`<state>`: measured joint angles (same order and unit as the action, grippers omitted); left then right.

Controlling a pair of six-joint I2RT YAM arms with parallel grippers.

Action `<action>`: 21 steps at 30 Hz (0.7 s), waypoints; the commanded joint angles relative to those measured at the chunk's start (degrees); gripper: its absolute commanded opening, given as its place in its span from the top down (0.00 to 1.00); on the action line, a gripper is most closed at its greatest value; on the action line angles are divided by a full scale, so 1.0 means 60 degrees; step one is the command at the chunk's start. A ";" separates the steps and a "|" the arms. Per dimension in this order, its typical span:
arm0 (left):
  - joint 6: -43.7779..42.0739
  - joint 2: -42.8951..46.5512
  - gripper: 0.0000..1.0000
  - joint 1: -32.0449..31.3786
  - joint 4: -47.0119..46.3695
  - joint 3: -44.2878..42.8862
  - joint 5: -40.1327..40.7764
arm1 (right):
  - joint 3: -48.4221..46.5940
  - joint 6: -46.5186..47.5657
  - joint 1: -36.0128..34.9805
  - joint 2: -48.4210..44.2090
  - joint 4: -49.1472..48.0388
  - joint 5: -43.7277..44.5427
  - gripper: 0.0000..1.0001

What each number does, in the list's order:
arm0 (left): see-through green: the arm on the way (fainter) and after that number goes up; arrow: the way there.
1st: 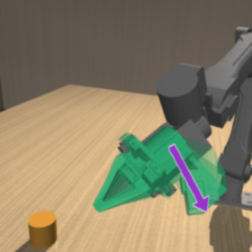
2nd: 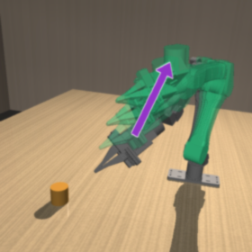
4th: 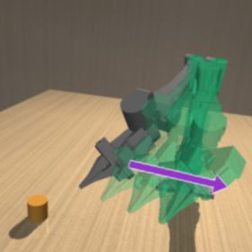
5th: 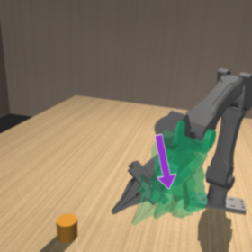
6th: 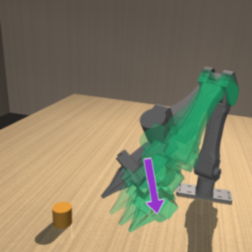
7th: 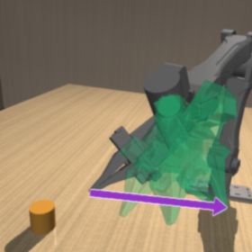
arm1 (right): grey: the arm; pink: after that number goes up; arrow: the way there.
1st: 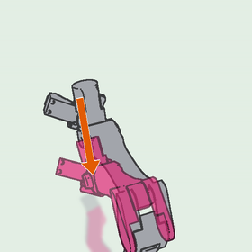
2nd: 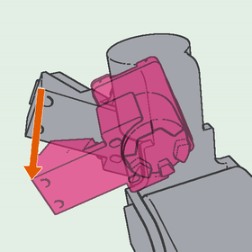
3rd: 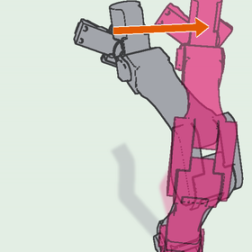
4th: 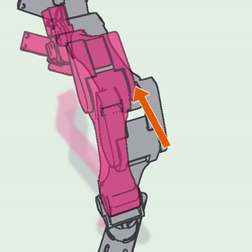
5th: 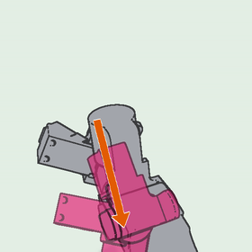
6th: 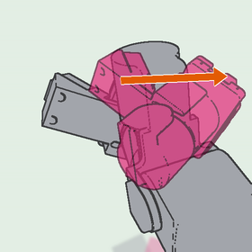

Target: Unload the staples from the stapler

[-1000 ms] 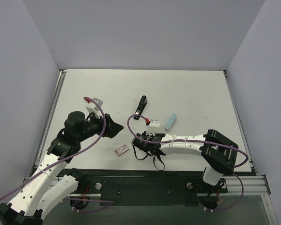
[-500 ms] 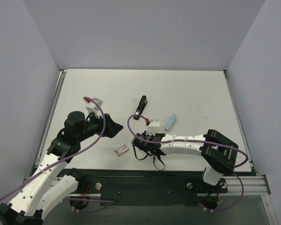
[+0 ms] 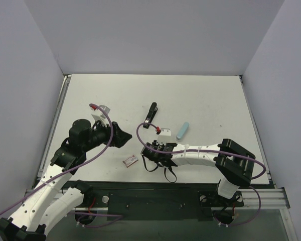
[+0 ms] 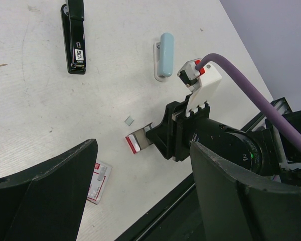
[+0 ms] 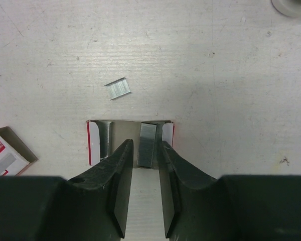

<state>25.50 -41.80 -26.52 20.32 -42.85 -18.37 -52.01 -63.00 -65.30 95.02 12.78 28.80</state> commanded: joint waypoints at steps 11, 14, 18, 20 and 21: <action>0.0072 0.0053 0.15 0.0055 -0.0412 -0.0051 -0.0147 | -0.0414 0.0567 0.0028 -0.0778 0.0727 0.0884 0.74; 0.0072 0.0067 0.15 0.0055 -0.0398 -0.0051 -0.0117 | -0.0560 0.0832 0.0116 -0.0837 0.0713 0.0884 0.74; 0.0043 0.0111 0.15 0.0070 -0.0339 -0.0080 0.0000 | -0.0576 0.1418 0.0292 -0.0925 0.0303 0.0738 0.69; 0.0028 0.0141 0.15 0.0070 -0.0324 -0.0080 0.0058 | -0.0503 0.1768 0.0526 -0.0910 -0.0164 0.0344 0.68; 0.0028 0.0141 0.15 0.0084 -0.0324 -0.0094 0.0044 | -0.0473 0.2016 0.0715 -0.0896 -0.0311 -0.0035 0.67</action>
<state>25.47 -41.78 -26.50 20.34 -42.85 -18.37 -54.17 -56.16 -63.72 91.22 13.26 30.89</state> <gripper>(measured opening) 0.851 0.317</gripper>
